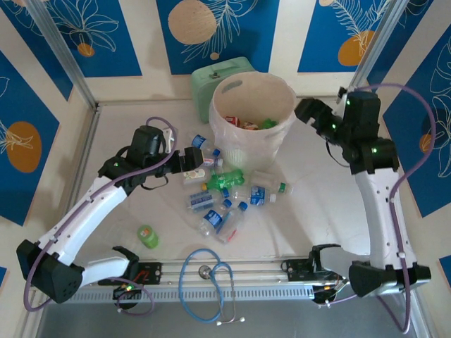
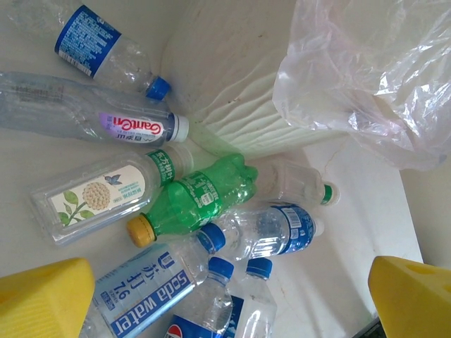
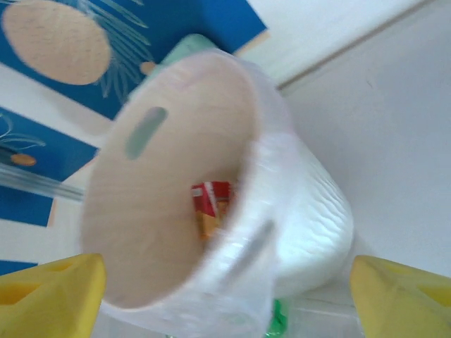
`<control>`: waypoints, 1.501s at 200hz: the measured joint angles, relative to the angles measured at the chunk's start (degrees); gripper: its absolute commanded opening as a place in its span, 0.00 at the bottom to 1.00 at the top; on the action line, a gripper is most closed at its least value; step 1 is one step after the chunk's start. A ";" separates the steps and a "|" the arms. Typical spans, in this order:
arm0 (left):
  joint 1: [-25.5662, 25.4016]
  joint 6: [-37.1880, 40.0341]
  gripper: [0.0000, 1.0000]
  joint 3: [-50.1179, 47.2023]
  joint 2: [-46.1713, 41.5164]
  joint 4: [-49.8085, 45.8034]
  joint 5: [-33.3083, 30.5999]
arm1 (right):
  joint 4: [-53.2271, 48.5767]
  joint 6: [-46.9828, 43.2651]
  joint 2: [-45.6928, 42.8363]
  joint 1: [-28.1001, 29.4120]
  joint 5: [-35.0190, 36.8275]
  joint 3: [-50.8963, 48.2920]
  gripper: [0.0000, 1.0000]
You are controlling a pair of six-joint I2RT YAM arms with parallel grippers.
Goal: Put the plastic bottles in the bin
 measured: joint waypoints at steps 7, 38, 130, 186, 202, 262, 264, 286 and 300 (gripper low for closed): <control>-0.02 -0.07 0.99 0.00 -0.02 0.24 -0.13 | 0.26 0.46 -1.16 -0.96 -0.37 -3.56 0.86; -0.07 -1.11 0.98 -0.22 -0.15 1.18 -1.01 | 2.34 2.84 -3.52 -4.46 -3.26 -20.09 0.81; -0.11 -5.86 0.98 -4.20 -2.01 4.37 -2.14 | 15.32 5.68 10.27 -8.96 -12.35 -34.75 0.66; -0.11 -7.34 0.98 -5.29 -2.29 5.77 -2.54 | 22.18 4.85 20.06 -5.62 -13.49 -34.71 0.68; -0.11 -7.34 0.98 -5.55 -2.29 6.03 -2.54 | 23.17 4.61 21.38 -4.11 -13.46 -34.71 0.69; -0.11 -7.37 0.98 -6.56 -2.29 7.13 -2.51 | 26.58 4.20 21.62 -1.90 -13.46 -37.11 0.70; -0.11 -7.37 0.98 -6.56 -2.29 7.17 -2.51 | 26.62 4.20 21.51 -1.81 -13.44 -37.42 0.70; -0.11 -7.37 0.98 -6.67 -2.29 7.32 -2.51 | 25.83 4.26 18.60 -0.20 -13.09 -41.11 0.71; -0.11 -7.56 0.98 -6.75 -2.29 7.48 -2.51 | 24.72 4.48 16.17 1.57 -12.52 -42.60 0.71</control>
